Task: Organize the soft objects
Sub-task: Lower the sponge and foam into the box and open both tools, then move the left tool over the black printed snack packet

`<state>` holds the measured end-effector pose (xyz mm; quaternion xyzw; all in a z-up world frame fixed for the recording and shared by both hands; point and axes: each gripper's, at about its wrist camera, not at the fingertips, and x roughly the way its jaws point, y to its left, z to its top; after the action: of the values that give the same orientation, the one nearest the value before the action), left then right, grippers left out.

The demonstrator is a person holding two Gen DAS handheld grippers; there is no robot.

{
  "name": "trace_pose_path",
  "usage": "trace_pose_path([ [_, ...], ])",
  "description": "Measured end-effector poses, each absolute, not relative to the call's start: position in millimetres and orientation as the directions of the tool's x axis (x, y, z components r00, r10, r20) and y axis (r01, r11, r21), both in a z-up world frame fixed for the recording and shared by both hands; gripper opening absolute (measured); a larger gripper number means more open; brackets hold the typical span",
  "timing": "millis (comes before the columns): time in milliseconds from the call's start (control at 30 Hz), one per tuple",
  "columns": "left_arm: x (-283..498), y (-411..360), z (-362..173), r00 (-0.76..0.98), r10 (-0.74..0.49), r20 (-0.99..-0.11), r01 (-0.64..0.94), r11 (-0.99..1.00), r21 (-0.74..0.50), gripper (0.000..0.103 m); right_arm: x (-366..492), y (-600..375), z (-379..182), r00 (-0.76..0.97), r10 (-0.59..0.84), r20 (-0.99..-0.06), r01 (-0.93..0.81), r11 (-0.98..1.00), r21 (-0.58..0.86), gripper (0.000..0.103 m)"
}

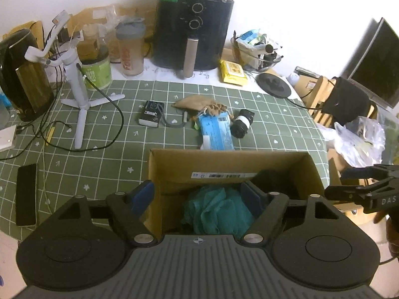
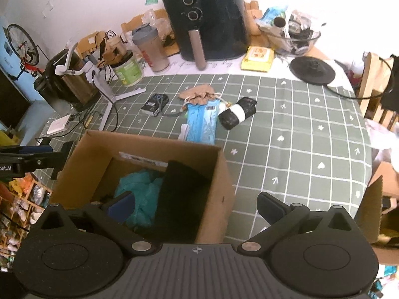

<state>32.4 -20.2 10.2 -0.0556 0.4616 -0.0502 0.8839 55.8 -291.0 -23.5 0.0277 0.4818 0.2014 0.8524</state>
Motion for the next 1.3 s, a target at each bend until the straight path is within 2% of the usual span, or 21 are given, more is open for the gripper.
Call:
trace_pose_path([
  [200,41,-15,12,0.583,-0.128,-0.803,0.046,0.991,-0.125,0.076,63,-294,-29,0.483,0.322,-0.815,-0.279,0.938,0.205,0.103],
  [367,54,-5,12,0.591,-0.131,-0.796,0.058,0.991,-0.120,0.076,73,-289,-39,0.510,0.218,-0.832,-0.232,0.966,0.111,0.103],
  [700,87,12,5,0.613,-0.111,-0.782,0.084,0.994,-0.076,0.076,99,-298,-40,0.590,0.195,-0.784,-0.188,0.977,0.101,0.103],
  [867,105,20,-1,0.622,-0.108,-0.776,0.095,0.994,-0.062,0.076,109,-296,-41,0.600,0.169,-0.782,-0.188,0.980,0.067,0.103],
  [1300,154,29,-27,0.628,-0.103,-0.771,0.141,0.990,-0.017,0.076,130,-294,-42,0.575,0.204,-0.793,-0.206,0.973,0.101,0.103],
])
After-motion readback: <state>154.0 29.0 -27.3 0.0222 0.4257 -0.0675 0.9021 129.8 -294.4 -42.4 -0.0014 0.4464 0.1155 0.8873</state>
